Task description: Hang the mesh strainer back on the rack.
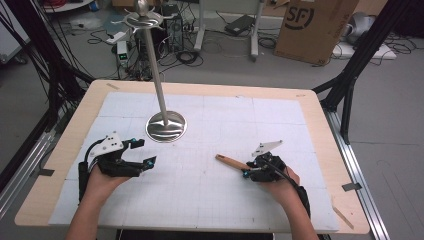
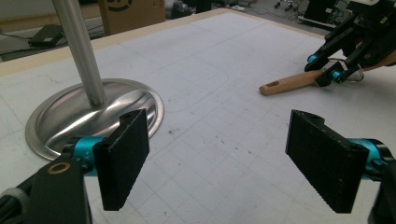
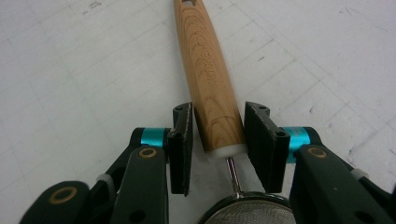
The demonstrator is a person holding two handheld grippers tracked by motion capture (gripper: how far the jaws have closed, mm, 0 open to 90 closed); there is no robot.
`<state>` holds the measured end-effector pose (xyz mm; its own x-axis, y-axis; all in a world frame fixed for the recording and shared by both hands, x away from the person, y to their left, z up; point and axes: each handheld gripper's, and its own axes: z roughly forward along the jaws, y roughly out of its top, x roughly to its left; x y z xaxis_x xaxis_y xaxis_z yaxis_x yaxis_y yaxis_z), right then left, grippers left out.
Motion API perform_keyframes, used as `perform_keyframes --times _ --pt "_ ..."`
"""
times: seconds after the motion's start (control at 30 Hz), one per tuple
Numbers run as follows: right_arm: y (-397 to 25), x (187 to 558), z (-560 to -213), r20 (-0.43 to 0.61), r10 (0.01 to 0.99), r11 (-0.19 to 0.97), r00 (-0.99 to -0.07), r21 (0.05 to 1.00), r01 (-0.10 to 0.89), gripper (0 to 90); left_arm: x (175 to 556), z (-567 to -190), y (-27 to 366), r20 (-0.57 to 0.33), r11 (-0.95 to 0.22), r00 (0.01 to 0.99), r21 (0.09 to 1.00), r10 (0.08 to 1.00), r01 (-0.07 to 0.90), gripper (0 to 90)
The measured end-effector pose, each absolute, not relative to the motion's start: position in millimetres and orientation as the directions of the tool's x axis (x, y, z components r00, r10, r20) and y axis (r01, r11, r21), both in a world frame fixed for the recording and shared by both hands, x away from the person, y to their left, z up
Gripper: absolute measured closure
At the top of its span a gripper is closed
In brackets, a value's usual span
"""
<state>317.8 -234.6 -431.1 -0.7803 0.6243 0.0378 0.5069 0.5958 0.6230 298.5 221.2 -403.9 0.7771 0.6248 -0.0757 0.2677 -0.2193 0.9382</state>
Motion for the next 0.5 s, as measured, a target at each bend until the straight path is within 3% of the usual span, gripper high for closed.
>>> perform_keyframes --times 0.5 --pt "-225.4 324.9 -424.2 0.011 0.601 0.659 -0.799 0.559 0.503 64.3 298.3 -404.1 221.1 -0.08 -0.217 0.78 0.938 0.621 0.269 22.2"
